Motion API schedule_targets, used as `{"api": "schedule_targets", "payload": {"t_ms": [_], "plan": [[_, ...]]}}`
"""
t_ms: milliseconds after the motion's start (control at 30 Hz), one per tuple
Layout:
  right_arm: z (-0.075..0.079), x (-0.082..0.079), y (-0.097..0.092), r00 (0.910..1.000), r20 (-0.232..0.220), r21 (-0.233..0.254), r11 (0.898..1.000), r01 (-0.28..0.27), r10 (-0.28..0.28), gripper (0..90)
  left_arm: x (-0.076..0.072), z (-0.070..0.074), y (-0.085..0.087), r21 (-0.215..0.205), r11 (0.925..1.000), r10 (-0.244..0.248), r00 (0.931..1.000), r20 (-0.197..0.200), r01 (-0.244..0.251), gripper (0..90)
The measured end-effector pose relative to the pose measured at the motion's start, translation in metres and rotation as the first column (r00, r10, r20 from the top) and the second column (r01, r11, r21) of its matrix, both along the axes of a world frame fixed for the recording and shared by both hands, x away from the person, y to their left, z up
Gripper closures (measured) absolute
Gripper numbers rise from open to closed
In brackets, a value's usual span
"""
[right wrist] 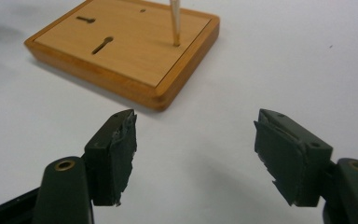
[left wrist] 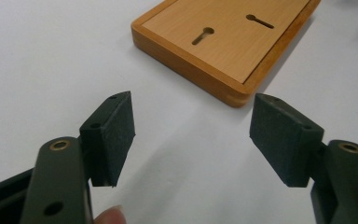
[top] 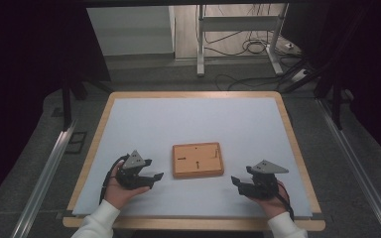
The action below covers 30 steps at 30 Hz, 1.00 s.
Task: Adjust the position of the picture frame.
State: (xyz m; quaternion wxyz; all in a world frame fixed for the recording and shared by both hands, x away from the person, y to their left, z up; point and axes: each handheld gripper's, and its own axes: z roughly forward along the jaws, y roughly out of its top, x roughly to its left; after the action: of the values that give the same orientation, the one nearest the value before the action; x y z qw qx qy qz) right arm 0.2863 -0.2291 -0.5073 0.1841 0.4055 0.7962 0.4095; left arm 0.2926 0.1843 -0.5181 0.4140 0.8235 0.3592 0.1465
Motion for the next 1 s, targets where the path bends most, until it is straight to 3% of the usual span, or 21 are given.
{"api": "schedule_targets", "payload": {"t_ms": [267,400,433,467,533,733,1000], "plan": [[-0.002,-0.015,0.001,0.9994,0.007,-0.041,0.999,-0.032,0.033,29.2,0.013,0.008,0.000,-0.016,0.9995,-0.028,0.9995,-0.017,0.028,43.9],[-0.002,-0.017,-0.004,0.9998,0.004,-0.030,0.999,-0.018,0.018,29.1,0.027,0.015,-0.006,-0.001,0.9990,-0.044,0.9985,-0.034,0.044,64.6],[-0.002,-0.016,-0.004,0.9999,0.002,-0.029,0.999,-0.014,0.014,29.7,0.031,0.016,-0.007,-0.004,0.9991,-0.043,0.9982,-0.042,0.043,75.7],[-0.002,-0.016,-0.004,0.9999,0.002,-0.029,0.999,-0.014,0.014,29.7,0.035,0.017,-0.009,-0.009,0.9987,-0.050,0.9975,-0.050,0.050,75.7],[-0.002,-0.016,-0.004,0.9999,0.003,-0.034,0.999,-0.015,0.015,29.7,0.043,0.020,-0.013,0.010,0.9982,-0.058,0.9966,-0.058,0.059,85.7],[-0.005,-0.017,0.000,0.9997,0.004,-0.055,0.998,-0.024,0.024,29.6,0.073,0.031,-0.027,0.032,0.9966,-0.074,0.9952,-0.065,0.076,89.7],[-0.007,-0.016,0.001,0.9996,0.003,-0.066,0.997,-0.026,0.026,29.7,0.114,0.035,-0.051,0.106,0.9872,-0.110,0.9908,-0.078,0.118,90.0]]}}
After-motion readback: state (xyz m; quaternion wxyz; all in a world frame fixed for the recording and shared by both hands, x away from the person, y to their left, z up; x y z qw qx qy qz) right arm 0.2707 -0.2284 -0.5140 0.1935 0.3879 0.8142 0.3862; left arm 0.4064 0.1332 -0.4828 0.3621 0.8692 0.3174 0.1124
